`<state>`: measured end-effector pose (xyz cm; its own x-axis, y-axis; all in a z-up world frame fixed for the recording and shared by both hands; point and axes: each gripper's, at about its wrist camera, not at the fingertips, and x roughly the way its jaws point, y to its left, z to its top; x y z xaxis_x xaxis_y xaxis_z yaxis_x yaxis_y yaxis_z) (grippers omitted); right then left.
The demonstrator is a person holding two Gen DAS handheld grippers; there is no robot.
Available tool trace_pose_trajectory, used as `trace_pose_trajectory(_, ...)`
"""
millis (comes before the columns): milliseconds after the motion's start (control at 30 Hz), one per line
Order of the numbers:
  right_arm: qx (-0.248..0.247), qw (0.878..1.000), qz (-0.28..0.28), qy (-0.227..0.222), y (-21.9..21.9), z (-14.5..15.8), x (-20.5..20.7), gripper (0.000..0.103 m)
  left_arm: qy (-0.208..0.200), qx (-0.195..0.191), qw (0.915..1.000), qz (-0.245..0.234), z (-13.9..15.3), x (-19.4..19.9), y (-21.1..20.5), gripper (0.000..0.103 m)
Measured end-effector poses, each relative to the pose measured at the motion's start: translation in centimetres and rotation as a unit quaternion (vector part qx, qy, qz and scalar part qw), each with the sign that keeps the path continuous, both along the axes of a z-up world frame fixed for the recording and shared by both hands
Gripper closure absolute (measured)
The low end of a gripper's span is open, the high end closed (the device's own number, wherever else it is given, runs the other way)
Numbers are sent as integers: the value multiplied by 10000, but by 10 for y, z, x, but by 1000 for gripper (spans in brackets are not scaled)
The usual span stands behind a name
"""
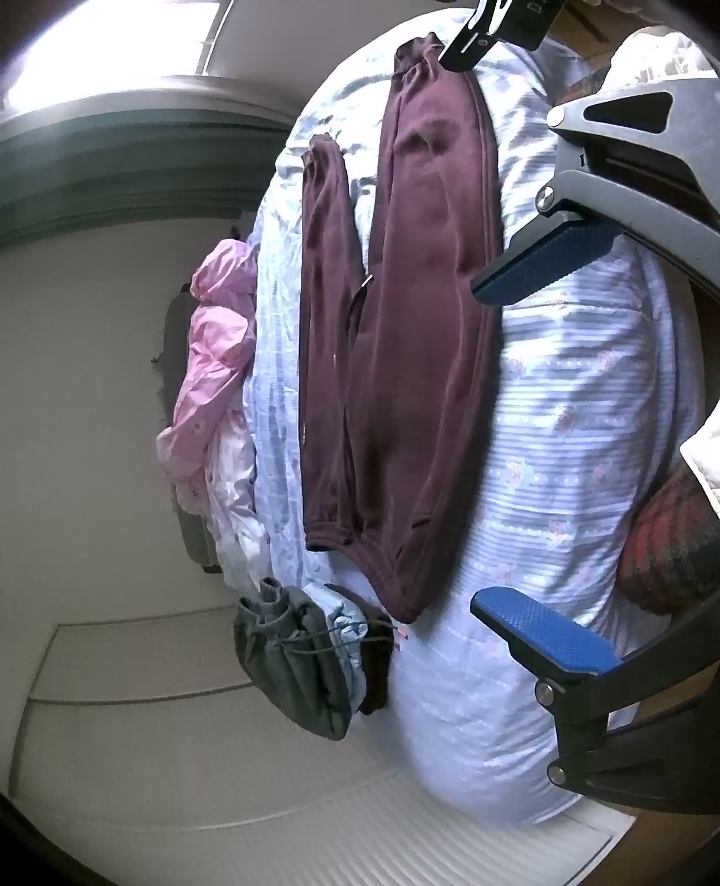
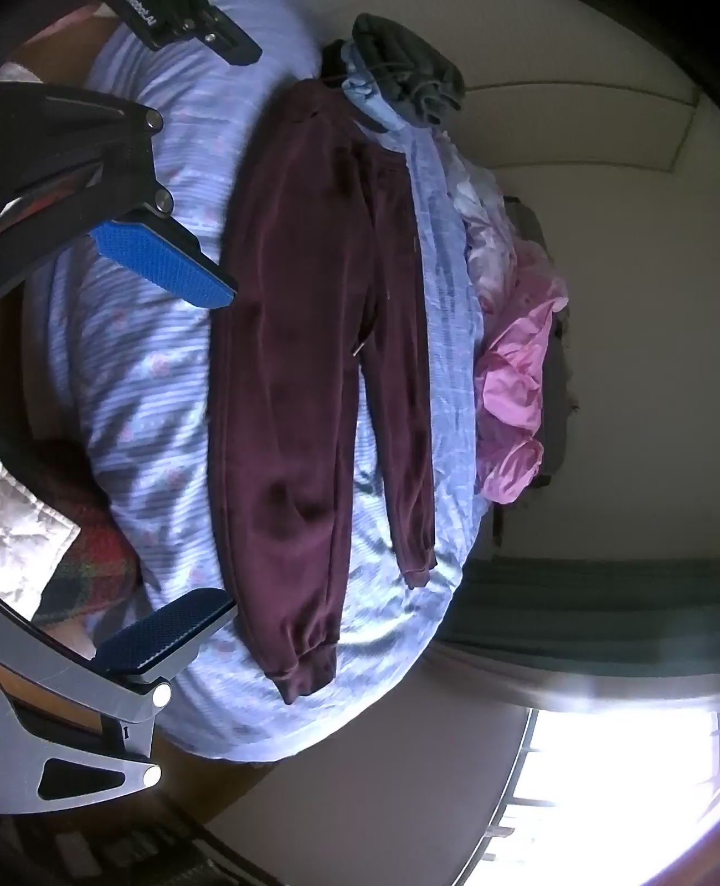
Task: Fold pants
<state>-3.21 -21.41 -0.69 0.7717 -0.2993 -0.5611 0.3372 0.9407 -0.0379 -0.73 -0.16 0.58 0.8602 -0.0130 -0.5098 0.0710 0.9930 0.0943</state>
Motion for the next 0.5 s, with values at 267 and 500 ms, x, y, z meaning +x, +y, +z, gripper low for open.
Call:
trace_pose_trajectory(267, 41, 10000, -7, -28, -3, 4, -2, 0, -50, -19, 10000, -18, 8, 1, 3, 0)
trace_pose_trajectory(500, 34, 10000, -16, -57, -2, 7, -4, 0, -129, -10, 9999, -2, 9, -1, 2, 0)
